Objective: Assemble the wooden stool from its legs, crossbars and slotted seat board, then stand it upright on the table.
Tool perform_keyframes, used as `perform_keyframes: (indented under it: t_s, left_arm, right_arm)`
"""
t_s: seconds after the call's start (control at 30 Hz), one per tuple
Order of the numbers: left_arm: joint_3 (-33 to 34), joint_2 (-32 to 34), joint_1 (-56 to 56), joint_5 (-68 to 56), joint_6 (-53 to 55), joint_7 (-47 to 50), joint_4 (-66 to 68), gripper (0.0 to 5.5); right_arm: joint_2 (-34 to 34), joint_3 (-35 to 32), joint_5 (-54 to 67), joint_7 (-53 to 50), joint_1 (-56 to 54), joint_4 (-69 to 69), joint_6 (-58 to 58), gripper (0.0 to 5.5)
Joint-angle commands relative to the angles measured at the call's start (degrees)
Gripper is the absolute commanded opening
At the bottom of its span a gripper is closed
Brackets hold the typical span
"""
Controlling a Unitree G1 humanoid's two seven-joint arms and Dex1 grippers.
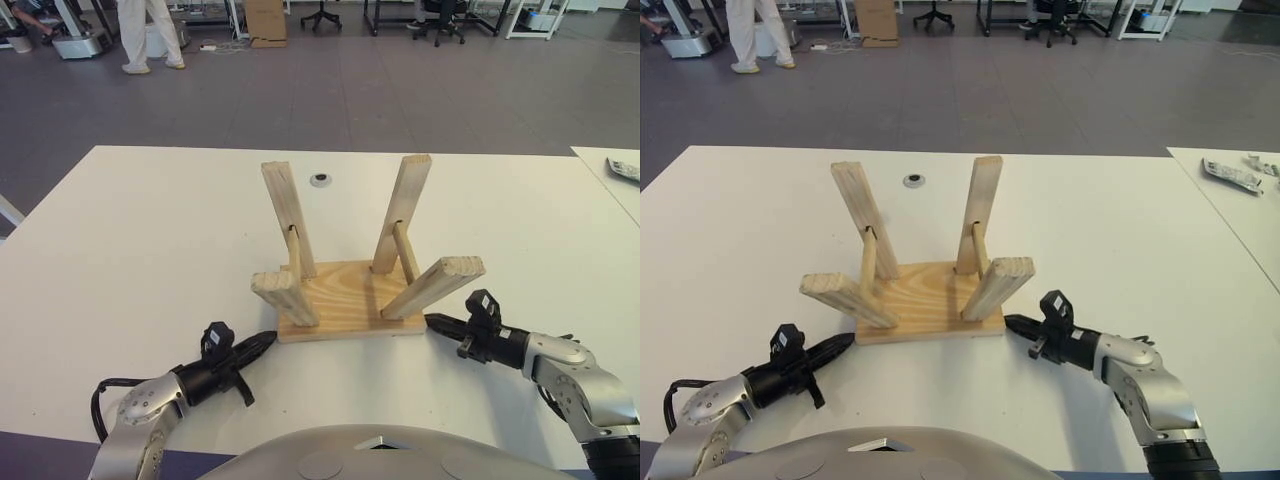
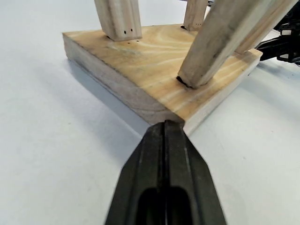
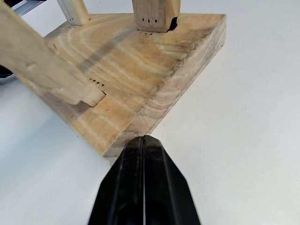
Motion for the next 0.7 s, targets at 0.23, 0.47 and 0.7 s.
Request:
perform_keyframes:
  t_s: [0.23,0.47,0.7]
  left_arm:
    - [-3.7,0.8,-6.4,-5.7,5.5,-0.6,-12.6,0.02]
    - [4.1,6.0,-12.3,-21.4,18.1,3.8,-24.8,0.02]
    - [3.9,7.3,-9.5,-22.4,18.9,5.0,-24.9,0.02]
  right_arm:
    - [0.0,-1.1,6.5,2.4,-4.6,-6.4,4.3,0.00]
    - [-2.5,-6.5,15.8,3.3,-7.9,-14.3,12.8,0.00]
    - [-3.3,-13.4,23.3,1.4,-12.1,-15.7,18.7,0.00]
